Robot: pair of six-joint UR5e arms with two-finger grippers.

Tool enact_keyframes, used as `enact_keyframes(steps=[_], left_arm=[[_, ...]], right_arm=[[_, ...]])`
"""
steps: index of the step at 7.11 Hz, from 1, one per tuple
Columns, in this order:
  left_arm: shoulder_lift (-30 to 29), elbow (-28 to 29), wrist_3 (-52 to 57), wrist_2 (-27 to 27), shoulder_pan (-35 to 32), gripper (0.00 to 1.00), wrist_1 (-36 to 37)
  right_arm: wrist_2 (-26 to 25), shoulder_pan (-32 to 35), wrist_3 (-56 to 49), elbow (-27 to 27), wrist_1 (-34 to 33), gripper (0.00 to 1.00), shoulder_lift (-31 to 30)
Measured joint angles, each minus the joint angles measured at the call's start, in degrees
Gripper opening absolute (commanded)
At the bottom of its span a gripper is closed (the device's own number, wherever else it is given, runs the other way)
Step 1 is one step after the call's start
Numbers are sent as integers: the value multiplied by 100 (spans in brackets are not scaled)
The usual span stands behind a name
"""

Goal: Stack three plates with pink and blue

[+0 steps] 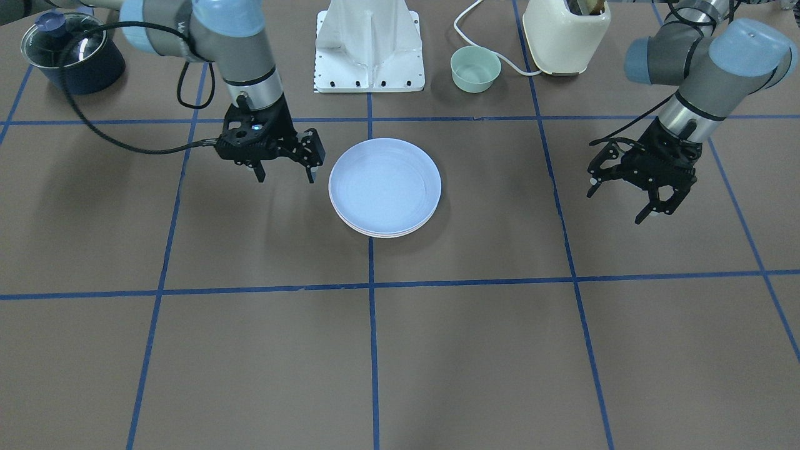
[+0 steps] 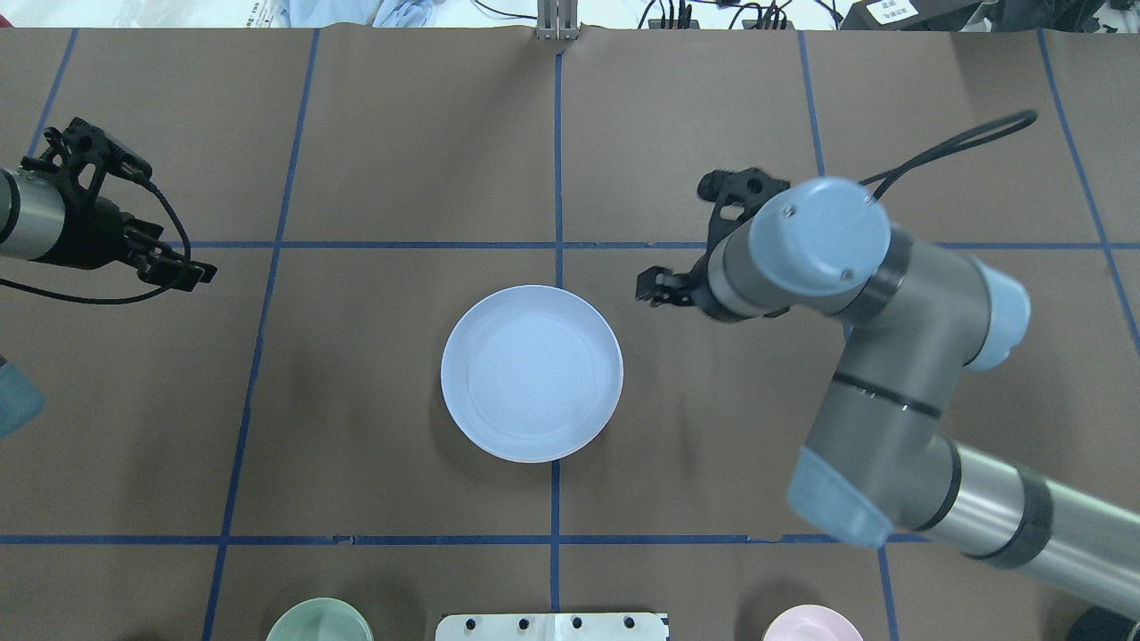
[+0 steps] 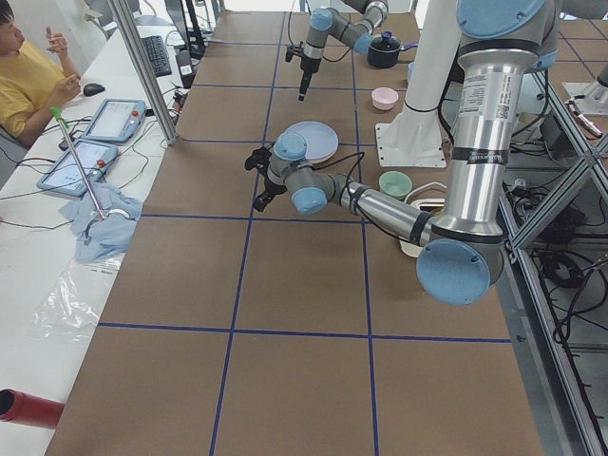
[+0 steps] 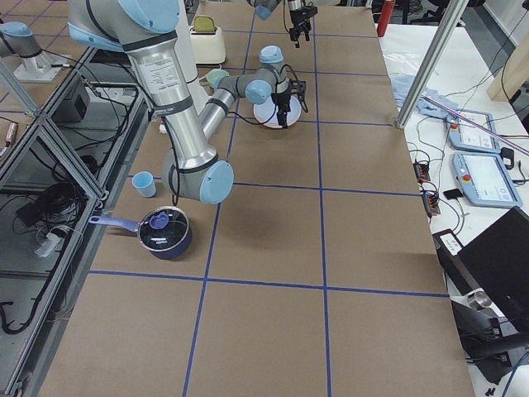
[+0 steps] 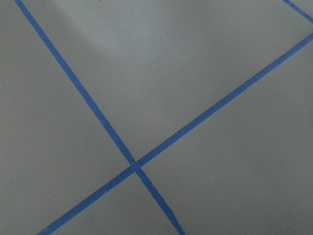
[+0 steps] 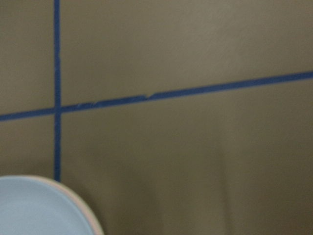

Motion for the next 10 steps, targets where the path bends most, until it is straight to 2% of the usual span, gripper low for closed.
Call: enact_keyframes(steps=[2, 4, 5, 6, 8, 10], left_arm=[[174, 333, 1, -100, -334, 100, -14], [337, 581, 10, -317, -612, 100, 45], [420, 629, 166, -635, -825, 100, 213], [442, 644, 799, -938, -1147, 100, 698], [313, 654, 2676, -1149, -2118, 100, 2329], [229, 680, 3175, -1149, -2804, 100, 3093]], right_arm=[[879, 1399, -1904, -336, -221, 100, -306], [1795, 2848, -4359, -1292, -230, 100, -559], [2131, 3411, -5528, -1617, -229, 100, -789], [2355, 3877, -6427, -1782, -229, 100, -1093], [2537, 4640, -7658, -1895, -195, 100, -1820], [2555, 5017, -8100, -1912, 392, 100, -2609]])
